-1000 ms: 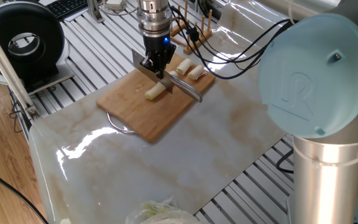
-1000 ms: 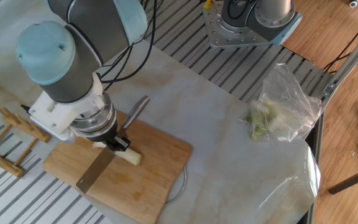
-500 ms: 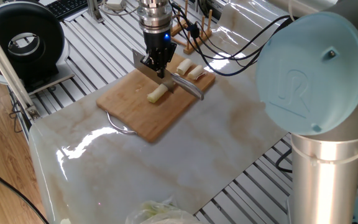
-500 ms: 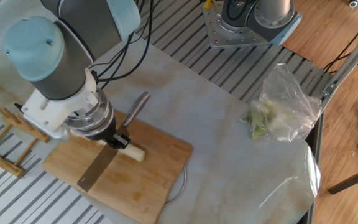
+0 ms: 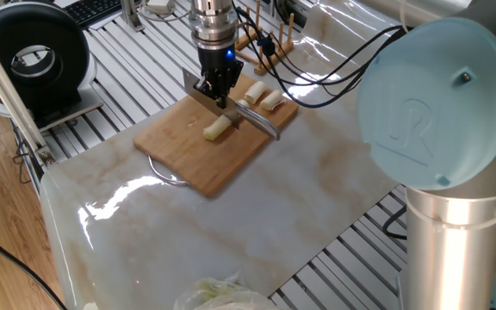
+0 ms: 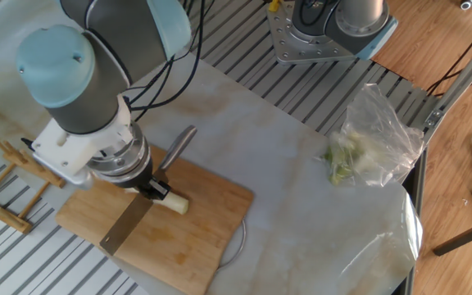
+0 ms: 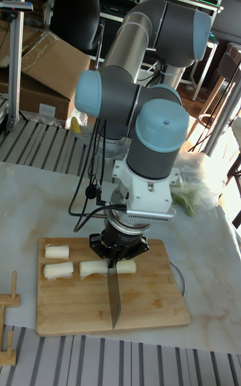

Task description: Chop the scallions

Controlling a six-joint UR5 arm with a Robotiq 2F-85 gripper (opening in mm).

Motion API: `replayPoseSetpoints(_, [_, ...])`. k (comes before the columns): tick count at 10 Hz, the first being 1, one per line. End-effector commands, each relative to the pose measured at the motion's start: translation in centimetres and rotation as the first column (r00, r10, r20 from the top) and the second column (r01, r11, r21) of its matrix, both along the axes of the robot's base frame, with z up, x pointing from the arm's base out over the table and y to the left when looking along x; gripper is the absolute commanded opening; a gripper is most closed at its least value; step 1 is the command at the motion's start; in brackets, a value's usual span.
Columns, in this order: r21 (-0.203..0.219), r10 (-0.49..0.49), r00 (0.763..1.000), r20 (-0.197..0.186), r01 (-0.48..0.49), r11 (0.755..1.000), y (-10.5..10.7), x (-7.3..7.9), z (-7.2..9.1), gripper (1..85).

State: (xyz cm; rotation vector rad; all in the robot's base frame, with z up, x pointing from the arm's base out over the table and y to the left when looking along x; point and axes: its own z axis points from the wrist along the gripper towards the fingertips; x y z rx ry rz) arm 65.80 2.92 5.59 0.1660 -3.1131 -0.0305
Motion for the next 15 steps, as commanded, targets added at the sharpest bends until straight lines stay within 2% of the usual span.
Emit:
replayPoseSetpoints(1, [0.001,-0.008,0.999,0.051,0.008,1.0,0.6,1.0,-0.4,1.3])
replayPoseSetpoints(4, [0.01,0.007,0.999,0.044,-0.007,1.0,0.5,0.6,0.1,1.3])
replayPoseSetpoints(5, [0.016,0.019,0.998,0.055,-0.019,1.0,0.2,0.8,0.3,1.3])
replayPoseSetpoints(7, [0.016,0.034,0.998,0.043,-0.035,0.999,-0.4,0.6,1.7,1.3])
replayPoseSetpoints(10, [0.026,0.019,0.996,0.083,-0.021,0.999,0.6,1.9,0.9,1.3])
replayPoseSetpoints(13, [0.022,0.022,0.996,0.09,-0.024,0.999,0.4,2.0,-0.5,1.3])
replayPoseSetpoints(15, [0.024,0.027,0.998,0.061,-0.029,0.999,0.3,1.7,0.2,1.3])
